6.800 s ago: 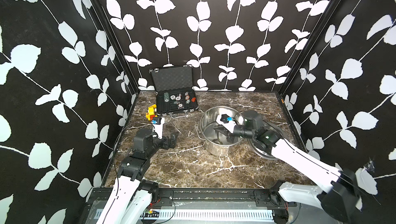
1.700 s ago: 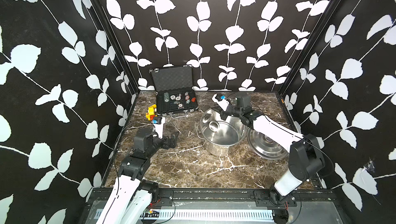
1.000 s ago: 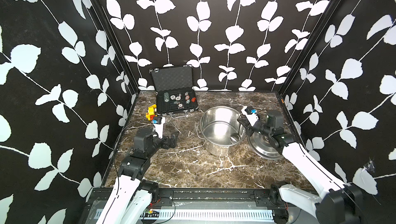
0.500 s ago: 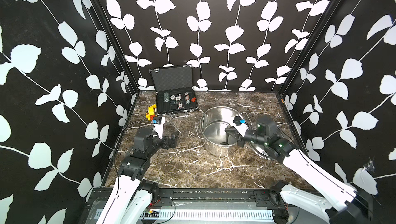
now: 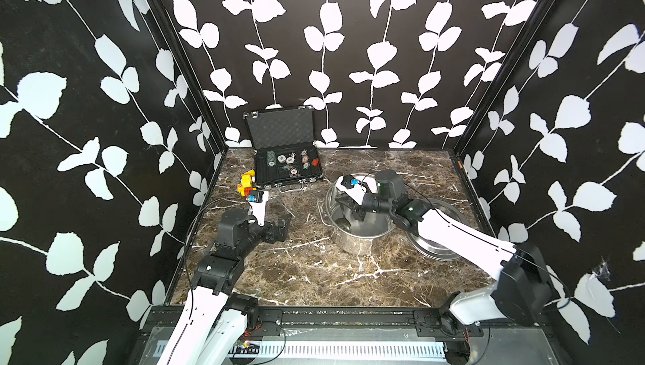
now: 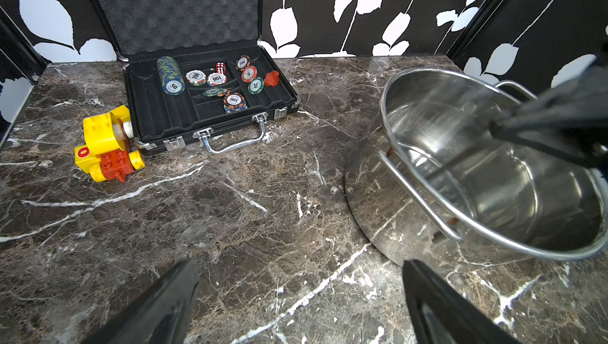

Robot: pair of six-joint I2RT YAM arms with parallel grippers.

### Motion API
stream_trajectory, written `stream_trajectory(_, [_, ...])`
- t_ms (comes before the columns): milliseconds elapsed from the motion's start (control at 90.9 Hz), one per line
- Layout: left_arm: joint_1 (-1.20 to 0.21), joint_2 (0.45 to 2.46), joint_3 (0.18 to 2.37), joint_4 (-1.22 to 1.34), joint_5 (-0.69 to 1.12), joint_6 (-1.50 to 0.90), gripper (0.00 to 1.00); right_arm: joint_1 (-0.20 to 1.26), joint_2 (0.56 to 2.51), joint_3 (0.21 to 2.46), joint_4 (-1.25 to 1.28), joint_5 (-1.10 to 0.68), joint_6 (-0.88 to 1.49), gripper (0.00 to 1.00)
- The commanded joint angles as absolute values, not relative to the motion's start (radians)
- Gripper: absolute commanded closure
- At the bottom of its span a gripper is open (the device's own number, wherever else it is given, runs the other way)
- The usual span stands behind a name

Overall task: Stir the soup with a spoon
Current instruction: Stir the soup in the pan with a stick.

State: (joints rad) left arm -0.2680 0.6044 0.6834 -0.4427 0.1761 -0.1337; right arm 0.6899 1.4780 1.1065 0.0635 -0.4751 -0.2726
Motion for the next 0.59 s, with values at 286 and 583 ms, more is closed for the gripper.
stream_trajectory(286, [-0.271, 0.599, 0.670, -0.428, 0.189, -0.125, 0.01, 0.491, 1.593, 1.200, 0.271, -0.519, -0.188, 1.00])
stream_trajectory(583, [-0.270, 0.604, 0.671, -0.426, 0.187, -0.124, 0.01, 0.332, 1.444, 1.020, 0.303, -0.463, -0.156, 1.00])
